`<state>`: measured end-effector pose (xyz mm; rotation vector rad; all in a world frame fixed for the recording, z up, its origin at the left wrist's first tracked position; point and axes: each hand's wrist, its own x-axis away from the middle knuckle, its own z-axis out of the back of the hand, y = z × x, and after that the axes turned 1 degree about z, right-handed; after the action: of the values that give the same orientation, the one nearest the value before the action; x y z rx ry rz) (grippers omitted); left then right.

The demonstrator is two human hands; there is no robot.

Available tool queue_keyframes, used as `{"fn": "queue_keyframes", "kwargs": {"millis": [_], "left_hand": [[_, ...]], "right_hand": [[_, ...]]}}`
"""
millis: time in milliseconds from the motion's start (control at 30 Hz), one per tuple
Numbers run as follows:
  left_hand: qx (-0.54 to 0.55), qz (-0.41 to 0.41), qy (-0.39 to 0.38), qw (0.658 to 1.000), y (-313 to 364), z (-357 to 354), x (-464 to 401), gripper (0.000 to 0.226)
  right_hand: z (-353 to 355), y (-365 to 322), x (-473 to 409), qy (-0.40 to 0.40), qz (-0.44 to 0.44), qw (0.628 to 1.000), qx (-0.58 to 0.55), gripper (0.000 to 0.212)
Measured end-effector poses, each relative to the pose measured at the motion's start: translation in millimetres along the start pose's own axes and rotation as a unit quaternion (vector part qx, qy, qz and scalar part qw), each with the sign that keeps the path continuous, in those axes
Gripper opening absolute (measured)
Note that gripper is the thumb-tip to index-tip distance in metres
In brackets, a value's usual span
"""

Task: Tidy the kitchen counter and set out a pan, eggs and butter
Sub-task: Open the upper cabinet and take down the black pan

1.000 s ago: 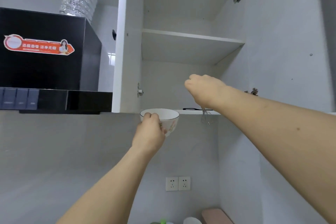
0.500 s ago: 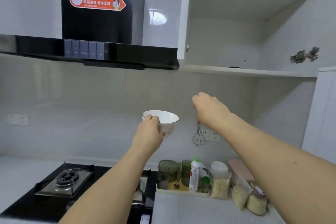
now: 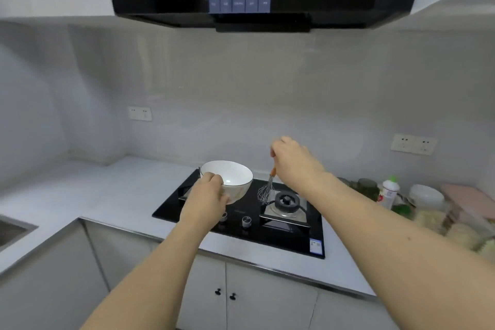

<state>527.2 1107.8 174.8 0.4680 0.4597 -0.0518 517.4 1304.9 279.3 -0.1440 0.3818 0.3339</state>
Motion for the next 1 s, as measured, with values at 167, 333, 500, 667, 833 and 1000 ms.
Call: {"fn": "queue_keyframes", "kwargs": {"millis": [167, 333, 500, 667, 833, 1000], "left_hand": [[-0.018, 0.045, 0.012, 0.999, -91.7, 32.8, 20.4, 0.010], [-0.023, 0.094, 0.017, 0.995, -162.0, 62.2, 33.6, 0.010], [-0.017, 0.142, 0.020, 0.990, -214.4, 67.7, 30.1, 0.012], [0.008, 0.198, 0.033, 0.980, -257.3, 47.1, 8.6, 0.012], [0.019, 0.221, 0.037, 0.974, -297.5, 12.9, -29.6, 0.010], [0.007, 0.235, 0.035, 0.971, -338.9, -11.3, -84.2, 0.012]], "right_hand": [[-36.2, -74.3, -29.9, -0.002, 0.034, 0.999, -0.035, 0.022], [-56.9, -129.9, -58.9, 0.000, 0.066, 0.995, -0.076, 0.022], [-81.8, -165.2, -91.7, 0.000, 0.076, 0.989, -0.130, 0.014], [-123.2, -186.7, -134.1, -0.006, 0.089, 0.981, -0.171, 0.010], [-177.0, -203.0, -191.0, -0.008, 0.095, 0.975, -0.199, 0.016], [-222.1, -207.9, -257.9, -0.007, 0.104, 0.966, -0.237, 0.018]]}}
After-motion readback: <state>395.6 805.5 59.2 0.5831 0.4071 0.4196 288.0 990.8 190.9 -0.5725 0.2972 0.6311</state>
